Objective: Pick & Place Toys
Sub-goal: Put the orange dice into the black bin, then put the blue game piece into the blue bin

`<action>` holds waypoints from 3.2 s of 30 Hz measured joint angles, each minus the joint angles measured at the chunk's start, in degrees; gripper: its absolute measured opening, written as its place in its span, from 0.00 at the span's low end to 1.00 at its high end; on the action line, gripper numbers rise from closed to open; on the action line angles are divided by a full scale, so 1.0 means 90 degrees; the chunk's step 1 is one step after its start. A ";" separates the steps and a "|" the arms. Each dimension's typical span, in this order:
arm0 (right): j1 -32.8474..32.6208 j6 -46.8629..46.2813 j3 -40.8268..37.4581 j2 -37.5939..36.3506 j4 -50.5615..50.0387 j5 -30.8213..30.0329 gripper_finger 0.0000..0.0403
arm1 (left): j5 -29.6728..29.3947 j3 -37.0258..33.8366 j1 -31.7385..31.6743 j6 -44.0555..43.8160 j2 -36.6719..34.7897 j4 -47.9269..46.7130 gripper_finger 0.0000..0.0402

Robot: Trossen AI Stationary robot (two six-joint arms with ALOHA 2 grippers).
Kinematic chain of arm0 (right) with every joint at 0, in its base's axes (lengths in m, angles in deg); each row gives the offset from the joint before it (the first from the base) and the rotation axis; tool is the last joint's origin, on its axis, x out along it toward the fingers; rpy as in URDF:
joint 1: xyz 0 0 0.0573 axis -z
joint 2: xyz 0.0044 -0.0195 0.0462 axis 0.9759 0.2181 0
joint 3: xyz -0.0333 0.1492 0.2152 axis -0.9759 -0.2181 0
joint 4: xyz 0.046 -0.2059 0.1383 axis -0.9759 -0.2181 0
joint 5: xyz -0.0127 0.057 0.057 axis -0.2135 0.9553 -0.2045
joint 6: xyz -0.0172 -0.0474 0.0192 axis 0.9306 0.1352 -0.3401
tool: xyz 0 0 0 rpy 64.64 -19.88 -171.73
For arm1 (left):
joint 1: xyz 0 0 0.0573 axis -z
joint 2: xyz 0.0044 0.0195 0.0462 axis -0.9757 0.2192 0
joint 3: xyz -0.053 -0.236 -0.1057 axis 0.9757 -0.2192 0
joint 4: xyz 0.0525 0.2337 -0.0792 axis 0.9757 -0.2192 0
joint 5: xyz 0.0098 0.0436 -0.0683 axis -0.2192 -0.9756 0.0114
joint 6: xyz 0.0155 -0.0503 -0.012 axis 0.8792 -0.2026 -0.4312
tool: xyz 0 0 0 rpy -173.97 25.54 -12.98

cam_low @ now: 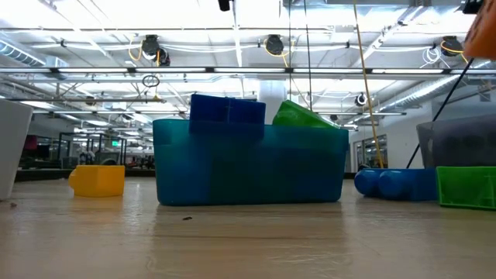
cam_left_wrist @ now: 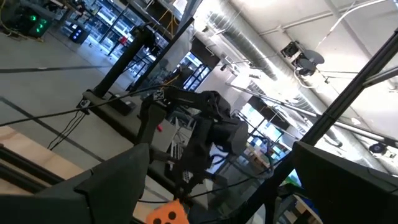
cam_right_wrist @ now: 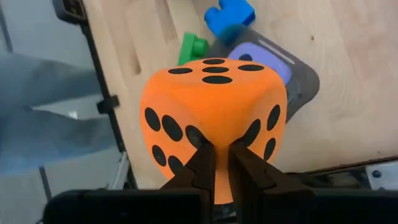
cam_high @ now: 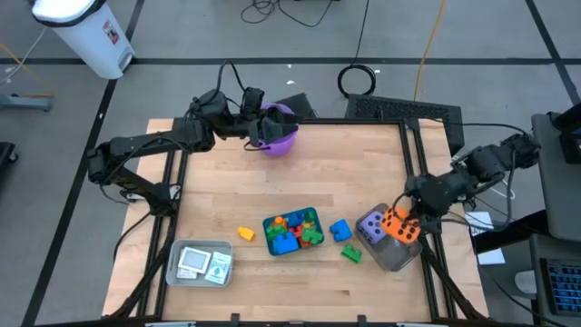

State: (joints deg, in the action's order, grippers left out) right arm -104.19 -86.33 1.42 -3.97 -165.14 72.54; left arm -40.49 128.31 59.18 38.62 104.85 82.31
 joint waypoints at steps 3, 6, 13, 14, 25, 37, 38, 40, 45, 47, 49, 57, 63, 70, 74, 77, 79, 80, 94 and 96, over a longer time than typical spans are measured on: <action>0.0001 -0.0002 -0.0275 0.0052 0.0146 0.0266 0.04 | 0.0000 0.0000 -0.0002 0.0055 0.0000 0.0000 0.99; 0.0001 -0.0050 -0.0736 0.0051 0.0435 0.0787 0.04 | 0.0005 0.0000 -0.0002 0.0060 0.0000 0.0000 0.99; 0.0003 -0.0153 -0.1668 -0.0075 0.1273 0.1500 0.04 | 0.0014 0.0000 -0.0002 0.0060 0.0000 -0.0003 0.99; 0.0001 -0.0213 -0.1787 -0.0099 0.1408 0.1623 0.04 | 0.0016 0.0000 -0.0002 0.0059 0.0000 -0.0006 0.99; -0.0097 -0.0874 -0.2914 -0.0500 0.2464 0.2023 0.04 | 0.0019 0.0000 0.0000 0.0059 0.0002 -0.0057 0.99; -0.0096 -0.1243 -0.3738 -0.0714 0.3001 0.2007 0.05 | 0.0019 0.0000 0.0000 0.0059 0.0002 -0.0190 0.99; -0.0096 -0.1243 -0.3801 -0.0716 0.3053 0.2008 0.06 | 0.0019 0.0000 0.0002 0.0059 0.0002 -0.0185 0.99; -0.0096 -0.1241 -0.3884 -0.0731 0.3139 0.2011 0.09 | 0.0017 0.0000 0.0024 0.0059 0.0002 -0.0185 0.99; -0.0096 -0.1222 -0.3933 -0.0808 0.3187 0.1937 0.20 | 0.0017 0.0000 0.0073 0.0066 0.0002 -0.0180 0.99; -0.0089 -0.1267 -0.3933 -0.0888 0.3186 0.1830 0.26 | 0.0017 0.0000 0.0091 0.0069 0.0002 -0.0182 0.99; -0.0084 -0.1368 -0.3933 -0.0962 0.3166 0.1820 0.32 | 0.0017 0.0000 0.0121 0.0073 0.0002 -0.0180 0.99; 0.0017 -0.2110 -0.3935 -0.1434 0.3760 0.1810 0.45 | 0.0012 0.0000 0.0260 0.0161 0.0002 -0.0015 0.99; 0.0224 -0.2371 -0.3935 -0.1656 0.6134 -0.0354 0.47 | 0.0110 0.0000 0.0427 0.0137 0.0002 0.0335 0.99; 0.0610 -0.0650 -0.3935 -0.1352 0.9307 -0.1500 0.45 | 0.0483 0.0000 0.0720 0.0158 -0.0062 0.1012 0.99; 0.0892 -0.0216 -0.3732 -0.0764 0.9712 -0.1487 0.45 | 0.0498 0.0000 0.0947 0.0490 -0.0178 0.0956 0.99; 0.1016 -0.0048 -0.3493 -0.0174 0.9247 -0.1286 0.45 | 0.0482 0.0002 0.1114 0.0740 -0.0219 0.0998 0.99; 0.1072 -0.0016 -0.3307 0.0284 0.8800 -0.0949 0.45 | 0.0487 0.0000 0.1179 0.0737 -0.0299 0.0828 0.99; 0.1099 -0.0014 -0.3248 0.0501 0.8557 -0.0767 0.45 | 0.0473 -0.0002 0.1223 0.0757 -0.0322 0.0757 0.99; 0.2355 -0.0144 -0.3158 0.2994 0.7508 0.1904 0.45 | 0.0386 0.0002 0.1540 0.1599 -0.0697 -0.0737 0.99; 0.2603 -0.0017 -0.3158 0.3098 0.7485 0.2043 0.45 | 0.0430 0.0002 0.1537 0.1618 -0.0701 -0.0736 0.99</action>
State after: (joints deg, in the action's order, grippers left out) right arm -80.77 -86.48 -27.00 23.92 -97.77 90.92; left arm -36.62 128.33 73.02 53.18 98.54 75.69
